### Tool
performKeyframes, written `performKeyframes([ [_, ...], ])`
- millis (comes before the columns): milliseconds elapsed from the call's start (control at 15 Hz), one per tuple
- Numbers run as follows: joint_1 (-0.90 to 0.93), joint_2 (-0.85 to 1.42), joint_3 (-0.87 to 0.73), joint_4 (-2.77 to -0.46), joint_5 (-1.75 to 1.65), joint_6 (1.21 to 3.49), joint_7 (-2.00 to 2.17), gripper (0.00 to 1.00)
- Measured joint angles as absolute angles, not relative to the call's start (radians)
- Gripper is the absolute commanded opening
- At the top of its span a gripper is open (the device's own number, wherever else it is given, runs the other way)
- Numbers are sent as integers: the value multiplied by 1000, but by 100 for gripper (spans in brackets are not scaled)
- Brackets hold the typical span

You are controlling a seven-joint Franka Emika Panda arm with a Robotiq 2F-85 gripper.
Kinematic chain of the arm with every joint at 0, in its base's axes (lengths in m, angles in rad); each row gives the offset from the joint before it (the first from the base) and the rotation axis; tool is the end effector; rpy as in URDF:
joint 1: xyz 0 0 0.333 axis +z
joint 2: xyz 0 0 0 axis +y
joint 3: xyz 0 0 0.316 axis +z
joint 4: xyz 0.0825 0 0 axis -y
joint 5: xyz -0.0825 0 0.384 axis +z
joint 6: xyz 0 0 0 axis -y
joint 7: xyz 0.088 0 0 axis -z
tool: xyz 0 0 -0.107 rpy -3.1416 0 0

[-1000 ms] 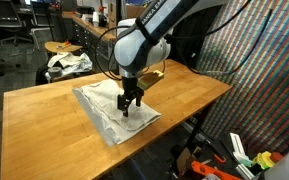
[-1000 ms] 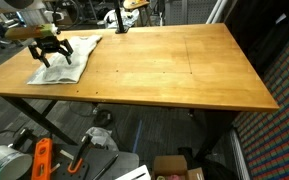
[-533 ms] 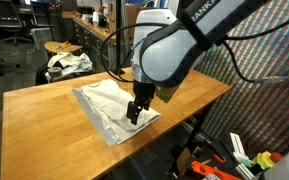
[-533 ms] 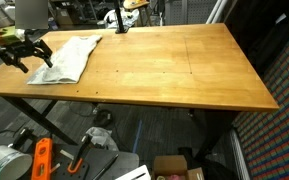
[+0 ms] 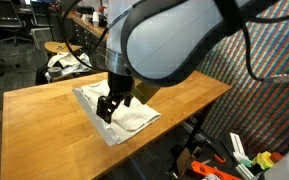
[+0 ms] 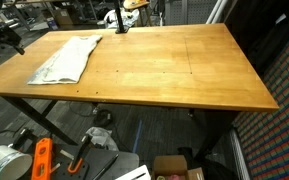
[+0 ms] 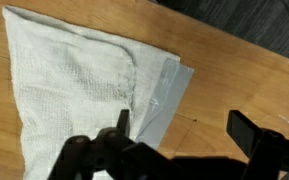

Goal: Fold the cloth

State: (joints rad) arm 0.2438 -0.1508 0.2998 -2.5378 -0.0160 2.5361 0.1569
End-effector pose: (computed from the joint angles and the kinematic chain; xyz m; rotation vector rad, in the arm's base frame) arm 0.3944 0.2371 0.3387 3.0679 0.6206 0.2386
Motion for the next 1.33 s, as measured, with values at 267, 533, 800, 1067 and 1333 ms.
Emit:
performKeyframes([
  [267, 230, -25, 298, -2426, -148, 2522, 301, 100],
  [533, 228, 106, 273, -2327, -196, 2391, 335, 100],
  [800, 229, 197, 263, -2261, -167, 2298, 291, 100],
  [1067, 229, 251, 238, -2242, -162, 2302, 256, 100],
  [1333, 227, 283, 206, -2237, -158, 2299, 215, 74],
])
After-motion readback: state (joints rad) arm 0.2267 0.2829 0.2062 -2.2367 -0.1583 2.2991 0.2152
